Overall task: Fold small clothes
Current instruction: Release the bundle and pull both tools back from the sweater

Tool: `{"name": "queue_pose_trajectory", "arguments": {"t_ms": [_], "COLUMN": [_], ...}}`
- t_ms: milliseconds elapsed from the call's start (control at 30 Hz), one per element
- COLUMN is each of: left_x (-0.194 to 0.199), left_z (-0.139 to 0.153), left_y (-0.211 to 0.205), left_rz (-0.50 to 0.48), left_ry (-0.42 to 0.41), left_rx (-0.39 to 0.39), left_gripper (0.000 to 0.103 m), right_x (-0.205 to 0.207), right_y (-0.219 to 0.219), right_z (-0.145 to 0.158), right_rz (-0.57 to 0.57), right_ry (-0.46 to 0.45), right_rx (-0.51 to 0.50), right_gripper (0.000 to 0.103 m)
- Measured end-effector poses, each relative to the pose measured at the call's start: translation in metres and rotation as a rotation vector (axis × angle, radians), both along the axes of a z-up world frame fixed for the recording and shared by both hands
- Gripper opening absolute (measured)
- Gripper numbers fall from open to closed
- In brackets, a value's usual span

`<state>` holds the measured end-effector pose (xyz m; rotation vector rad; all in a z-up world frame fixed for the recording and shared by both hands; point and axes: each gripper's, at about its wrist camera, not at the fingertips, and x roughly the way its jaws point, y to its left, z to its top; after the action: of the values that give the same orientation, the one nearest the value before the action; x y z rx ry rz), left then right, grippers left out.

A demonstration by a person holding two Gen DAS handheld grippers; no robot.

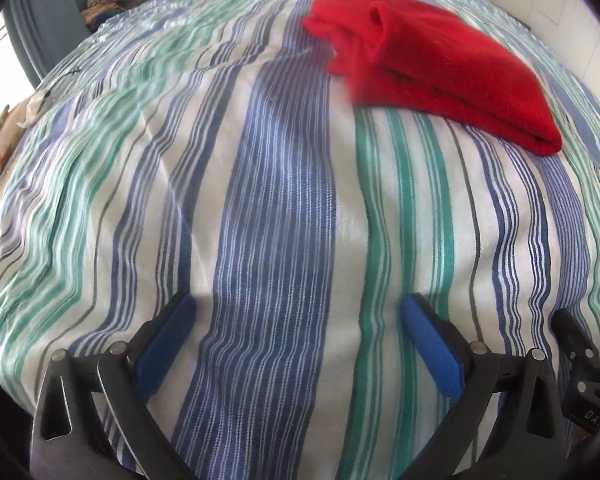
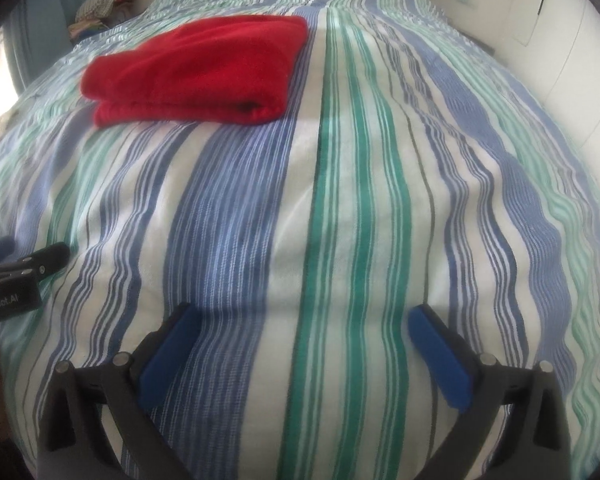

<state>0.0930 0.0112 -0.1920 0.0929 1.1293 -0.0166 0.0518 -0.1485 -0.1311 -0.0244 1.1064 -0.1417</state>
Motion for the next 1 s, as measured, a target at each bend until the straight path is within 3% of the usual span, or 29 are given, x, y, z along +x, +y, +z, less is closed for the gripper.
{"name": "queue_pose_trajectory", "arguments": {"t_ms": [600,1000], "left_x": [0.011,0.026], "left_z": [-0.004,-0.007], "left_y": [0.005,0.010], "left_rz": [0.003,-0.015], "left_ry": [0.026,-0.007], "left_rx": [-0.027,-0.028], "left_gripper": [0.103,0.103], "right_x": [-0.003,0.001], "right_y": [0.001,-0.006], "right_z": [-0.002,-0.003], "right_rz": [-0.005,-0.022], "right_ry": [0.002,0.016], "right_rx": [-0.001,0.043], "right_gripper": [0.103,0.103]}}
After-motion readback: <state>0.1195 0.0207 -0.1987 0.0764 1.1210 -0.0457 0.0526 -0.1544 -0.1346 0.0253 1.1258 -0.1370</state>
